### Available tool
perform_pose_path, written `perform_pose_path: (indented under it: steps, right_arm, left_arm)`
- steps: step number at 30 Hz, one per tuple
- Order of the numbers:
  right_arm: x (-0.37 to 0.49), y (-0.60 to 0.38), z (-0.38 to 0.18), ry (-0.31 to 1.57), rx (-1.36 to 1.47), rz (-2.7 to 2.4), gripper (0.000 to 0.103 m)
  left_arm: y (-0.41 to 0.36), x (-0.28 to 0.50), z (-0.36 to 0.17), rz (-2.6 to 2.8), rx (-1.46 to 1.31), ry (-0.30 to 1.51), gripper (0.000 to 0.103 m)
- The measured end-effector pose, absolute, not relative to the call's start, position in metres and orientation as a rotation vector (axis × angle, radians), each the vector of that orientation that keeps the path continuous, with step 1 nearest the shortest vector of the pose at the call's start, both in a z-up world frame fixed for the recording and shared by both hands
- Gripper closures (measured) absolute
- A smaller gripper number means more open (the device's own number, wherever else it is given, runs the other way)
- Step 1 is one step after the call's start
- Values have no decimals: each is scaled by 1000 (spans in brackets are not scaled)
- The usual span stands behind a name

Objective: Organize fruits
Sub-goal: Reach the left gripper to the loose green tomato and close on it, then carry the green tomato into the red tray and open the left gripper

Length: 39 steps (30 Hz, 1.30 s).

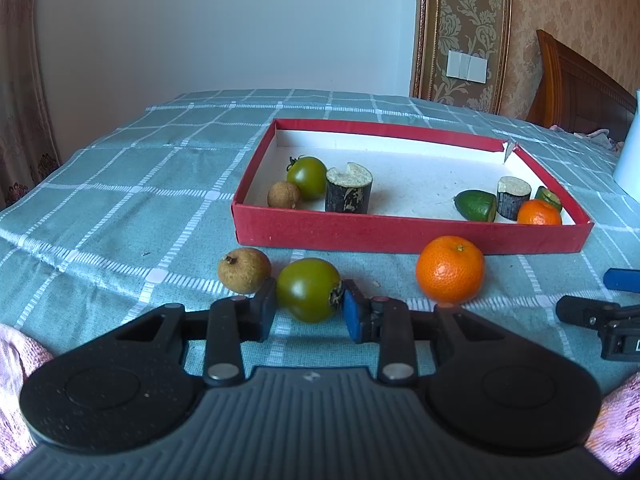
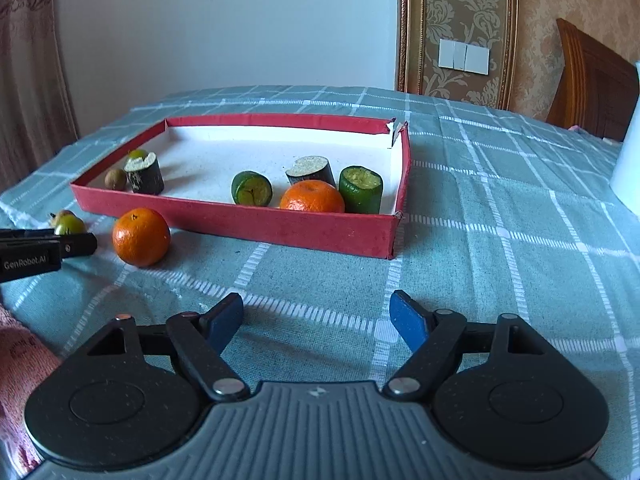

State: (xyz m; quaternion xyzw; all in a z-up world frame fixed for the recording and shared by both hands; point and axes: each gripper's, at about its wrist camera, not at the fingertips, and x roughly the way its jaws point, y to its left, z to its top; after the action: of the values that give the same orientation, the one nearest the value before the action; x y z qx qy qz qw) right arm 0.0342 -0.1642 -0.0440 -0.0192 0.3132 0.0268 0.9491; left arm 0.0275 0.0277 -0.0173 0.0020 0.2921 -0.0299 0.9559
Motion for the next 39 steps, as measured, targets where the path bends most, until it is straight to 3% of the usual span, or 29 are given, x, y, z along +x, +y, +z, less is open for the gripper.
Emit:
perform_pose_path:
  steps: [1,2,39]
  right_arm:
    - [36,-164,-44,647,-47,20,2]
    - [37,-165,-45,656,-42,9,1]
    - [38,-170,-46,666,-17,18,0]
  left_arm:
    - [28,28,-17,-61,3,593,72]
    - [28,28,-17,-61,3,593,72]
    - [37,13,1,-79,-13,531,73]
